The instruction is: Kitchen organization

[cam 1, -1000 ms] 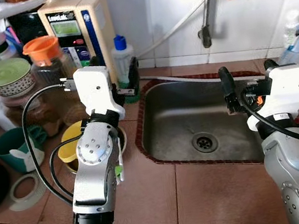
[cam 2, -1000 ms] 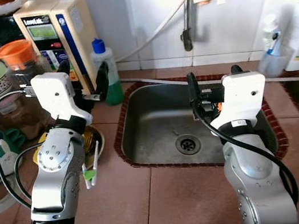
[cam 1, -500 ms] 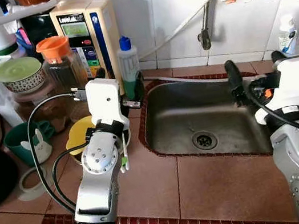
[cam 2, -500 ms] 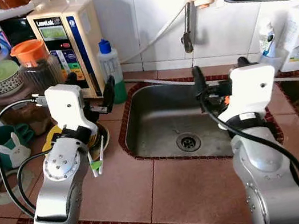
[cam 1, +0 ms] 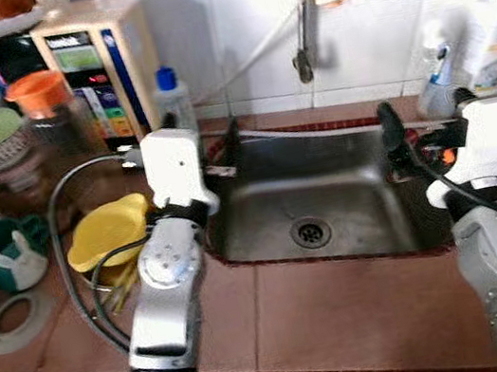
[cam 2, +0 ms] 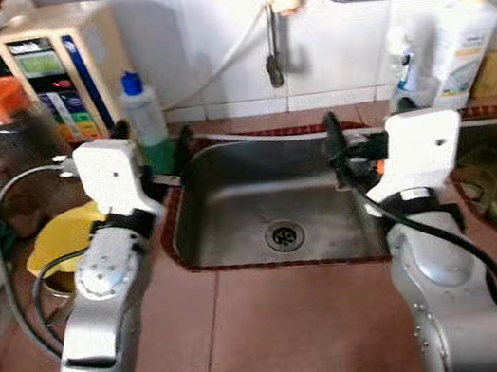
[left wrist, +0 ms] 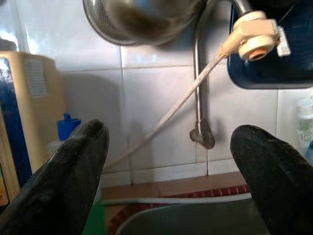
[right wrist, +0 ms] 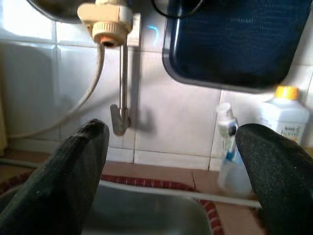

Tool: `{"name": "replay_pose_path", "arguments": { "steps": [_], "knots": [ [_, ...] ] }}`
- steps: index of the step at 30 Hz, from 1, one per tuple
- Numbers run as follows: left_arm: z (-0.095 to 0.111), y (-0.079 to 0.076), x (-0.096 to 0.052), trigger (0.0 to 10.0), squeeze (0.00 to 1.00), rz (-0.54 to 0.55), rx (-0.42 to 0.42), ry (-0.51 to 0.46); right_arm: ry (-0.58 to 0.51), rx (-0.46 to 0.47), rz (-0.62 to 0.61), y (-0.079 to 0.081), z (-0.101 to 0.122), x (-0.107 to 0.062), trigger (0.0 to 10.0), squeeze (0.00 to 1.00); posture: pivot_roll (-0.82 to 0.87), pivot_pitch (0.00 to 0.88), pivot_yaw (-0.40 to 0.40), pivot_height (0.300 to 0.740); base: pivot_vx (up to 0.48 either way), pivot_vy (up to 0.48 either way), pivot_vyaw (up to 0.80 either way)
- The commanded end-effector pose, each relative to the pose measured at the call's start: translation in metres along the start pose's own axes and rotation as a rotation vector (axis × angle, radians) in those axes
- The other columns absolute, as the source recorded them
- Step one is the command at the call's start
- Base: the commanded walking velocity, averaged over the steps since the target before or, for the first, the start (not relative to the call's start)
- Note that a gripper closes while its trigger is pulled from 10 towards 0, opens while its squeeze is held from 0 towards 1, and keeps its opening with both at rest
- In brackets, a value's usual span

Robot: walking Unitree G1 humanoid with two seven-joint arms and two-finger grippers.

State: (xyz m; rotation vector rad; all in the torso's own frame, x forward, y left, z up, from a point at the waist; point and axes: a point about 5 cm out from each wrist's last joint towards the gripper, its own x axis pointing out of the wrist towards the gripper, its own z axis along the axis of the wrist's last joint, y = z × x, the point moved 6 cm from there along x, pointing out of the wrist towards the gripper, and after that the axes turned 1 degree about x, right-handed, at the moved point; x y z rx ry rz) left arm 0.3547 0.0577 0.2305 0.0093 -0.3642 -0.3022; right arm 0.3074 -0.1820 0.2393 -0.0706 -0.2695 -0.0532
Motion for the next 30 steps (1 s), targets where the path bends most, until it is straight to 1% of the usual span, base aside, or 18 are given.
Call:
{"name": "replay_pose_path", "arguments": {
  "steps": [1,6,10,13,14,20,26,30],
  "knots": [
    [0.002,0.011,0.000,10.0,0.00,0.022,0.019,-0.001,-0.001,0.016,0.025,0.008,0.001,0.001,10.0,0.00,0.04,0.007,0.018,0.740,0.000,-0.371,0.00],
    [0.000,0.011,-0.001,10.0,0.00,0.021,0.014,0.006,0.005,0.016,0.029,0.009,-0.001,0.001,10.0,0.00,0.04,0.008,0.018,0.740,0.000,-0.349,0.00],
    [0.001,0.011,-0.001,10.0,0.00,0.020,0.021,0.005,0.007,0.017,0.031,0.010,-0.001,0.001,10.0,0.00,0.04,0.008,0.018,0.740,0.000,0.000,0.00],
    [0.002,0.012,0.000,10.0,0.00,0.024,-0.005,0.000,0.007,0.019,0.031,0.010,-0.002,0.001,10.0,0.00,0.04,0.008,0.019,0.740,0.000,0.000,0.00],
    [0.002,0.012,0.000,10.0,0.00,0.021,0.007,0.001,0.007,0.019,0.031,0.010,-0.002,0.001,10.0,0.00,0.04,0.008,0.019,0.740,0.000,0.000,0.00],
    [-0.001,0.012,-0.001,10.0,0.00,0.025,-0.001,0.012,0.012,0.026,0.043,0.013,-0.003,0.001,10.0,0.00,0.05,0.007,0.018,0.740,0.000,0.000,0.00],
    [-0.015,0.018,-0.008,10.0,0.00,0.040,0.049,0.053,0.022,0.060,0.062,0.016,-0.004,0.002,10.0,0.00,0.05,0.007,0.014,0.740,0.000,0.000,0.00],
    [-0.018,0.023,-0.018,10.0,0.00,0.029,0.099,0.062,0.041,0.101,0.085,0.017,-0.006,0.004,10.0,0.00,0.06,0.008,0.010,0.740,0.000,0.000,0.00]
  ]
}}
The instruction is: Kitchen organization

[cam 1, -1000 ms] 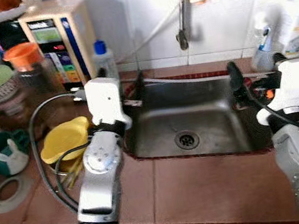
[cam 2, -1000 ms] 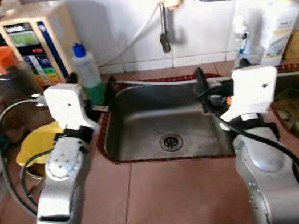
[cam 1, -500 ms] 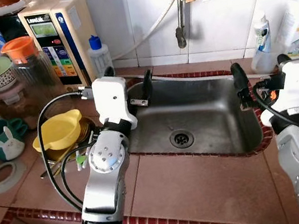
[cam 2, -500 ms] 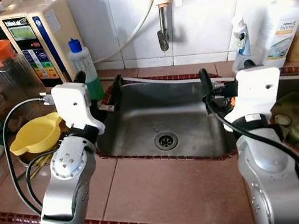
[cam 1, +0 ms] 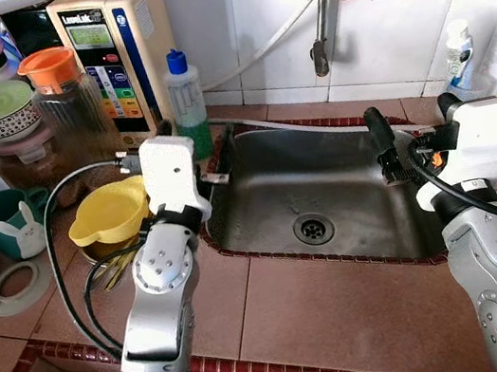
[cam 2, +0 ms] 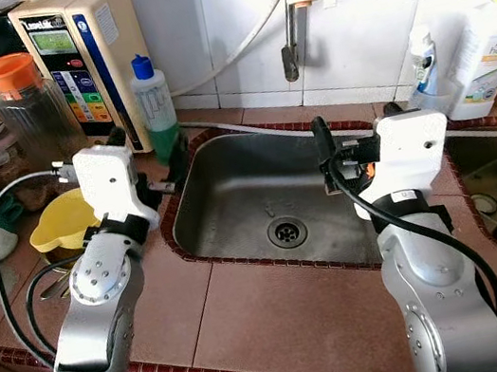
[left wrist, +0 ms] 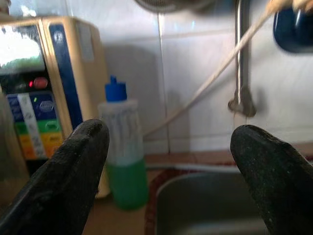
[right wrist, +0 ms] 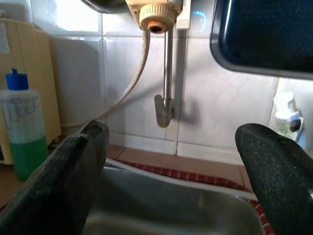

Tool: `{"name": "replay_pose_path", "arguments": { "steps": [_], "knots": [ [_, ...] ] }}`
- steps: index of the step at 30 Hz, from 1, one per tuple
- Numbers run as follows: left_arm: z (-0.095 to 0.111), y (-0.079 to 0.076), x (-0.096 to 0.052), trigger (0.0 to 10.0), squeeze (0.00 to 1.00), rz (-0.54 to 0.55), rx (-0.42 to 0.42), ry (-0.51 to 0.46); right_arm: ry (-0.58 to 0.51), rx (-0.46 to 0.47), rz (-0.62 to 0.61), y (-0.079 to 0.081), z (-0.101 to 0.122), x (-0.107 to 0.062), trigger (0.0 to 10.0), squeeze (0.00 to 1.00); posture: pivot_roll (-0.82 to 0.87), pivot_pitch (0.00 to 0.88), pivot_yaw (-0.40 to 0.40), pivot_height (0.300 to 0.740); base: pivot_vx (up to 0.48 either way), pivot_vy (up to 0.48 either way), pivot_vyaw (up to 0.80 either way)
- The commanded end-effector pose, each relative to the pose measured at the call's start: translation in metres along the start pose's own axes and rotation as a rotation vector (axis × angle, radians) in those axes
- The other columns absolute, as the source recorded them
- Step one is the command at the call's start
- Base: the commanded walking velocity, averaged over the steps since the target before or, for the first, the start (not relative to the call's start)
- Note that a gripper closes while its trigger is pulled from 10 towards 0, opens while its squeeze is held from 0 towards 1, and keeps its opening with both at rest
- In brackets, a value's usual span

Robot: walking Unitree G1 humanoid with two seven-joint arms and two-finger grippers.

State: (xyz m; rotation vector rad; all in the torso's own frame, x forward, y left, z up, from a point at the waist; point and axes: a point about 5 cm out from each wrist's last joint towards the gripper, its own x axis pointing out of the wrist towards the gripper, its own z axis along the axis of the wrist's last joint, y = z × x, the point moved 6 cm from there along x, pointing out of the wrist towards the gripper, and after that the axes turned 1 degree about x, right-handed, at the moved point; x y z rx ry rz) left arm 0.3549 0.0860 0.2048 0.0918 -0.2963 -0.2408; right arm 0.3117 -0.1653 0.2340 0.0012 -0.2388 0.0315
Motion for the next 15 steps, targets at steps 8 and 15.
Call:
{"name": "replay_pose_path", "arguments": {
  "steps": [8,15],
  "knots": [
    [0.005,0.018,-0.027,10.0,0.00,-0.017,0.113,-0.013,0.062,0.069,0.142,0.003,-0.004,-0.015,10.0,0.00,0.08,0.013,0.002,0.740,0.000,0.000,0.00],
    [0.002,0.029,-0.052,10.0,0.00,-0.034,0.162,0.015,0.143,0.076,0.241,-0.002,-0.015,-0.024,10.0,0.00,0.11,0.002,-0.013,0.740,0.000,0.000,0.00]
  ]
}}
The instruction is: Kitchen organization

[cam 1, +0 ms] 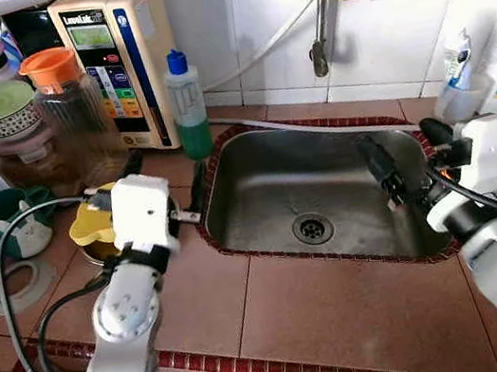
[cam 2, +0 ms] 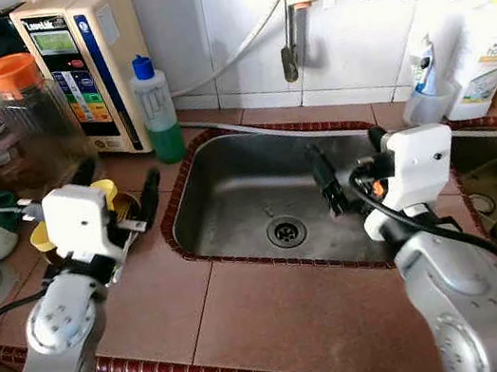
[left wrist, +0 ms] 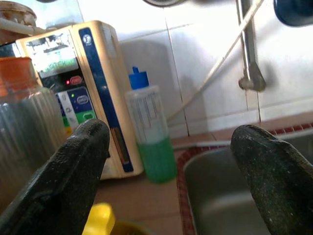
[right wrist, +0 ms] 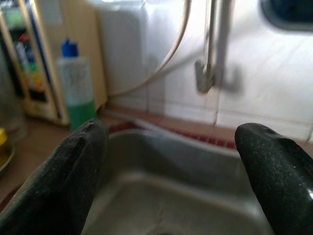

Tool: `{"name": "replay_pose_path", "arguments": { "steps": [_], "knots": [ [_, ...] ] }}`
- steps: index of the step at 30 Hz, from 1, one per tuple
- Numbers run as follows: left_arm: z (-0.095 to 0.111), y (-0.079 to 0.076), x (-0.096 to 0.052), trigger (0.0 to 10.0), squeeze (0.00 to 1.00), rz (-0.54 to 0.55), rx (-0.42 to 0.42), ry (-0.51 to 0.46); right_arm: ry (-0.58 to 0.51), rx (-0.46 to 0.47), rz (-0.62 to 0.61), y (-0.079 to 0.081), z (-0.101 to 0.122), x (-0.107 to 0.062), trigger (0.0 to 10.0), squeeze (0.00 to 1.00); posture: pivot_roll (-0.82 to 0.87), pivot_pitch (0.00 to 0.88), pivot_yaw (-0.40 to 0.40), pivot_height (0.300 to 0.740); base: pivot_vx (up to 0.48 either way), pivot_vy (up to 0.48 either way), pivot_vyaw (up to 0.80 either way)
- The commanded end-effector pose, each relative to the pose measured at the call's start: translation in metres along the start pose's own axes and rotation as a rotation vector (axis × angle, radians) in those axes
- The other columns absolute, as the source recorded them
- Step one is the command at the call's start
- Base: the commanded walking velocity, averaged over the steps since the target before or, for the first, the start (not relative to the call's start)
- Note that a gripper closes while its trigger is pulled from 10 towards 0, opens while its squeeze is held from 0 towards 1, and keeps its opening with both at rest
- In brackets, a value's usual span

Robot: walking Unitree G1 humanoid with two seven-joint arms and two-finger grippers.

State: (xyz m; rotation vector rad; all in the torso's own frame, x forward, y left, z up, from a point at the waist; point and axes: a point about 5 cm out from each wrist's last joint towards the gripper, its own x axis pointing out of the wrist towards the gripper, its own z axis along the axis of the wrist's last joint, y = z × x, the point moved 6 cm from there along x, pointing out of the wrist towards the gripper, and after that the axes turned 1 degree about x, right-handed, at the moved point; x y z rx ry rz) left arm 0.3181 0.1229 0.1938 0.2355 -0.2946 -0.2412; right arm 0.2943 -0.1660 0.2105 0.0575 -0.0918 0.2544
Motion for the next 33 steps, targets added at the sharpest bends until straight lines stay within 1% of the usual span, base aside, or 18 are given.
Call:
{"name": "replay_pose_path", "arguments": {
  "steps": [1,2,4,6,7,8,9,11,13,16,18,21,22,27,28,30,31,33],
  "knots": [
    [0.002,0.004,-0.009,10.0,0.00,-0.012,0.026,0.004,0.003,-0.021,0.029,-0.003,0.004,-0.001,10.0,0.00,0.11,0.001,-0.016,0.740,0.000,0.000,0.00],
    [0.002,0.004,-0.009,10.0,0.00,-0.012,0.026,0.004,0.003,-0.021,0.029,-0.003,0.004,-0.001,10.0,0.00,0.11,0.001,-0.016,0.740,0.000,0.000,0.00],
    [0.000,0.003,-0.021,10.0,0.00,-0.036,0.046,0.018,0.004,-0.018,0.040,-0.003,0.004,0.004,10.0,0.00,0.13,0.000,-0.021,0.740,0.000,0.000,0.00],
    [-0.002,0.000,-0.032,10.0,0.00,-0.067,0.072,0.021,0.019,0.019,0.080,0.003,0.001,0.008,10.0,0.00,0.14,0.000,-0.024,0.740,0.000,0.000,0.00],
    [-0.002,0.000,-0.032,10.0,0.00,-0.067,0.072,0.021,0.019,0.019,0.080,0.003,0.001,0.008,10.0,0.00,0.14,0.000,-0.024,0.740,0.000,0.000,0.00],
    [-0.004,-0.001,-0.034,10.0,0.00,-0.075,0.084,0.025,0.034,0.046,0.114,0.008,-0.002,0.009,10.0,0.00,0.14,0.000,-0.026,0.740,0.000,0.000,0.00],
    [-0.008,-0.002,-0.037,10.0,0.00,-0.081,0.083,0.037,0.067,0.085,0.179,0.018,-0.007,0.009,10.0,0.00,0.15,0.000,-0.028,0.740,0.000,0.000,0.00],
    [-0.015,0.000,-0.042,10.0,0.00,-0.079,0.103,0.055,0.156,0.202,0.321,0.041,-0.018,0.003,10.0,0.00,0.15,0.000,-0.031,0.740,0.000,0.000,0.00],
    [-0.022,0.001,-0.043,10.0,0.00,-0.082,0.109,0.075,0.200,0.160,0.364,0.045,-0.025,-0.003,10.0,0.00,0.15,0.000,-0.034,0.740,0.000,0.000,0.00],
    [-0.033,-0.005,-0.047,10.0,0.00,-0.117,0.109,0.107,0.244,0.129,0.402,0.048,-0.032,-0.011,10.0,0.00,0.13,0.000,-0.034,0.740,0.000,0.000,0.00],
    [-0.038,-0.011,-0.049,10.0,0.00,-0.146,0.105,0.123,0.282,0.131,0.424,0.049,-0.038,-0.016,10.0,0.00,0.13,0.000,-0.032,0.740,0.000,0.000,0.00],
    [-0.045,-0.019,-0.051,10.0,0.00,-0.182,0.107,0.139,0.330,0.094,0.473,0.052,-0.042,-0.025,10.0,0.00,0.12,0.000,-0.026,0.740,0.000,0.000,0.00],
    [-0.050,-0.022,-0.053,10.0,0.00,-0.191,0.099,0.154,0.344,0.097,0.496,0.055,-0.042,-0.029,10.0,0.00,0.11,0.000,-0.025,0.740,0.000,0.000,0.00],
    [-0.057,-0.029,-0.055,10.0,0.00,-0.221,0.088,0.164,0.365,0.112,0.529,0.060,-0.043,-0.035,10.0,0.00,0.10,0.000,-0.022,0.740,0.000,0.000,0.00],
    [-0.059,-0.030,-0.053,10.0,0.00,-0.222,0.091,0.162,0.377,0.142,0.559,0.065,-0.043,-0.038,10.0,0.00,0.10,0.000,-0.023,0.740,0.000,0.000,0.00],
    [-0.060,-0.029,-0.051,10.0,0.00,-0.217,0.091,0.161,0.386,0.164,0.581,0.069,-0.044,-0.041,10.0,0.00,0.10,0.000,-0.023,0.740,0.000,0.000,0.00],
    [-0.058,-0.029,-0.049,10.0,0.00,-0.220,0.104,0.149,0.390,0.185,0.624,0.076,-0.041,-0.046,10.0,0.00,0.10,0.000,-0.023,0.740,0.000,0.000,0.00],
    [-0.060,-0.031,-0.048,10.0,0.00,-0.225,0.113,0.145,0.397,0.228,0.664,0.082,-0.039,-0.052,10.0,0.00,0.10,0.000,-0.026,0.740,0.000,0.000,0.00]
  ]
}}
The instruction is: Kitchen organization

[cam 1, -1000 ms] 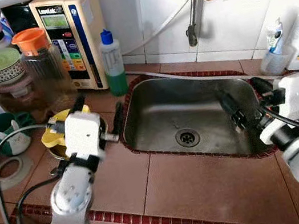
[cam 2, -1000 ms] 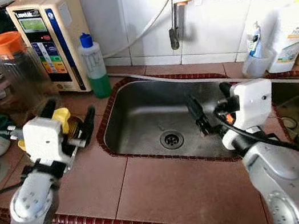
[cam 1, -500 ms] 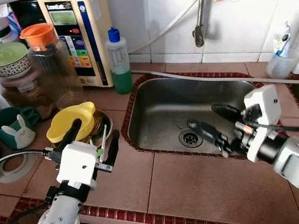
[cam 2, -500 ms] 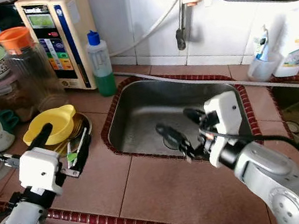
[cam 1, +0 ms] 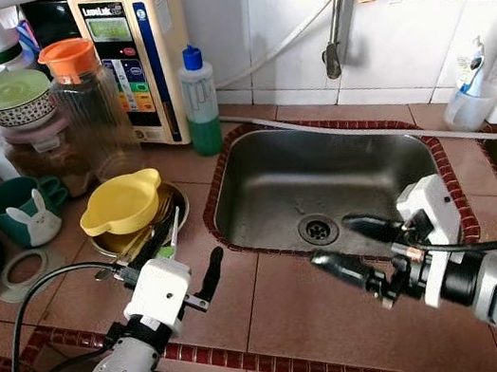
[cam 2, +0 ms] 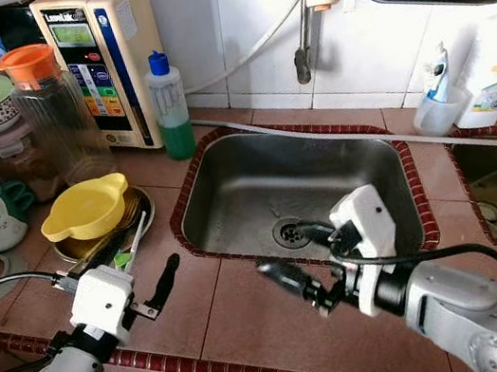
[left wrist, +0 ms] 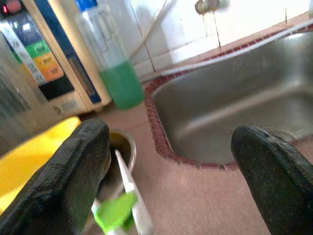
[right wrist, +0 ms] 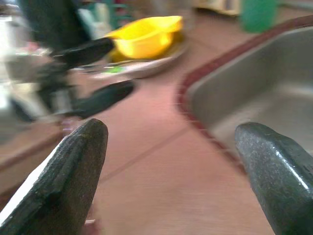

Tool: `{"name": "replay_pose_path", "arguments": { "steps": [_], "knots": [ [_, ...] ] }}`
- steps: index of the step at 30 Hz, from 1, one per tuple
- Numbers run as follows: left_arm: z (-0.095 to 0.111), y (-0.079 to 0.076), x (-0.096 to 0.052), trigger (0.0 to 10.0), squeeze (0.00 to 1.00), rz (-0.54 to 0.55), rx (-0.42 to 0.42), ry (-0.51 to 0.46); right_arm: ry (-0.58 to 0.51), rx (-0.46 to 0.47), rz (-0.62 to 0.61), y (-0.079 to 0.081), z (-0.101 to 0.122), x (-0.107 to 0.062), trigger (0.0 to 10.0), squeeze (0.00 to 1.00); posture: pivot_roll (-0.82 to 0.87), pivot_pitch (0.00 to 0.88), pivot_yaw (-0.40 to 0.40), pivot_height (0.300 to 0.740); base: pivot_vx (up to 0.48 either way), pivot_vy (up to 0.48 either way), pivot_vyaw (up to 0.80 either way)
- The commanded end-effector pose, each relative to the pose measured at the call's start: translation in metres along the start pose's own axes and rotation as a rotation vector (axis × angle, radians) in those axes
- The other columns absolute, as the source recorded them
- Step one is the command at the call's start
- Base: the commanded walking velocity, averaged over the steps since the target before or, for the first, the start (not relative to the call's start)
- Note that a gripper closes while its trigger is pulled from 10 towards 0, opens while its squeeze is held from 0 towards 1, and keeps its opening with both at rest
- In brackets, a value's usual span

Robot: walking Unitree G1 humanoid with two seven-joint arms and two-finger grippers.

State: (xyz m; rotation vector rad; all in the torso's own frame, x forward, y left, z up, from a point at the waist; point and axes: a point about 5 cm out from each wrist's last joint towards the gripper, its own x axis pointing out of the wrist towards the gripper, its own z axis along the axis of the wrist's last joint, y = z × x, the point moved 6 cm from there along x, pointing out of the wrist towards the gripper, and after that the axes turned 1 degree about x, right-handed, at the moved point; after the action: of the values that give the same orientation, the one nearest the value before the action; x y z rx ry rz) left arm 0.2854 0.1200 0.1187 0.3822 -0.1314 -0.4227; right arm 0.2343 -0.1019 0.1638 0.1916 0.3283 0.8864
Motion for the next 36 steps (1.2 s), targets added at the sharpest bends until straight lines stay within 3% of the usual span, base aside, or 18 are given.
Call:
{"name": "replay_pose_path", "arguments": {
  "steps": [1,7,11,13,28,36],
  "knots": [
    [-0.002,-0.002,0.002,10.0,0.00,-0.006,0.016,-0.002,-0.005,0.003,0.051,0.011,0.003,-0.002,10.0,0.00,0.09,0.000,-0.027,0.740,0.000,0.000,0.00],
    [-0.010,-0.003,0.007,10.0,0.00,0.010,0.031,0.007,0.041,0.031,0.118,0.022,-0.004,-0.004,10.0,0.00,0.08,0.000,-0.032,0.740,0.000,0.000,0.00],
    [-0.007,-0.005,0.014,10.0,0.00,0.024,0.023,-0.006,0.034,0.008,0.049,0.010,-0.002,0.000,10.0,0.00,0.08,0.000,-0.034,0.740,0.000,0.000,0.00],
    [0.000,-0.007,0.018,10.0,0.00,0.026,0.014,-0.028,0.015,-0.053,0.003,0.003,0.002,0.004,10.0,0.00,0.08,0.000,-0.032,0.740,0.000,0.000,0.00],
    [0.011,-0.003,0.029,10.0,0.00,0.033,0.011,-0.069,-0.060,-0.058,-0.059,-0.003,0.008,0.009,10.0,0.00,0.08,0.001,-0.009,0.740,0.000,0.000,0.42],
    [0.017,-0.003,0.034,10.0,0.00,0.034,0.003,-0.083,-0.063,-0.050,-0.127,-0.014,0.006,0.009,10.0,0.00,0.08,0.005,-0.007,0.740,0.000,0.000,0.00]
  ]
}}
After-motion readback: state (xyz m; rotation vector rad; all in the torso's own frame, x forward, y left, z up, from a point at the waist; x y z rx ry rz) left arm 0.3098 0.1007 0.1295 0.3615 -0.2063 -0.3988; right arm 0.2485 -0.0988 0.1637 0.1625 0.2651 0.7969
